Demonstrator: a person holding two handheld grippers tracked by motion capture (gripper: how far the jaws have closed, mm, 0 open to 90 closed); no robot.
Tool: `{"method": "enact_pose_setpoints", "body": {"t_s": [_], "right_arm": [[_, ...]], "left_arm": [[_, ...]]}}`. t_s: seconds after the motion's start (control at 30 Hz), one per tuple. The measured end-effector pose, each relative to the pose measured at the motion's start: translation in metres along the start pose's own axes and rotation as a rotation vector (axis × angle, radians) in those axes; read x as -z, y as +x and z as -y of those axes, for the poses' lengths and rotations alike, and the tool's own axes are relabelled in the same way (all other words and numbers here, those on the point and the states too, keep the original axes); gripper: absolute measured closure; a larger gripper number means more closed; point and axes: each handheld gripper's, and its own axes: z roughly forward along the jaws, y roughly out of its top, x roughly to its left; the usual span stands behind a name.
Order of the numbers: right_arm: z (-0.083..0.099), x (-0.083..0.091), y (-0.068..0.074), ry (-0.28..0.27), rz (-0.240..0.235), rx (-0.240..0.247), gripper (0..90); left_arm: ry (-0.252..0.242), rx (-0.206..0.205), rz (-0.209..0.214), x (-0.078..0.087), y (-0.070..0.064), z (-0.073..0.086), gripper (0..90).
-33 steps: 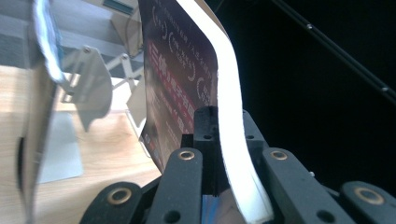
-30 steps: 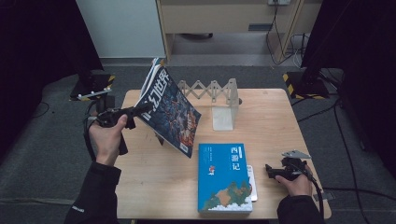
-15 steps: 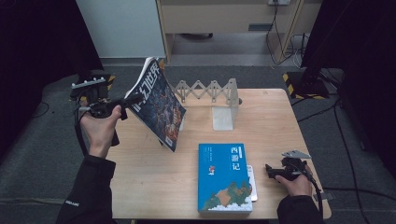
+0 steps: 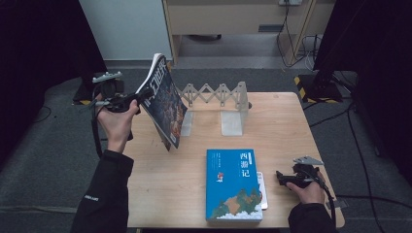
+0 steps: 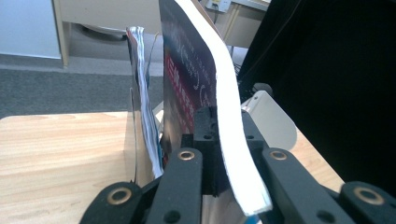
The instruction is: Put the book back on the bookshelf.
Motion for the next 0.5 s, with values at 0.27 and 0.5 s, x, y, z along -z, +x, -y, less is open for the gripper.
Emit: {"method": "enact_pose_setpoints", "body": {"t_s": [0.27, 0.5], "right_arm": [[0.0, 0.0, 0.0, 0.001, -0.001, 0.0, 0.2], [0.0, 0.0, 0.0, 0.001, -0.002, 0.002, 0.2]], "left_arm": [[0.008, -0.026, -0.034, -0.027, -0.008, 0.001, 82.0], [0.012, -0.072, -0.112, -0.046, -0.014, 0.003, 82.0]]}}
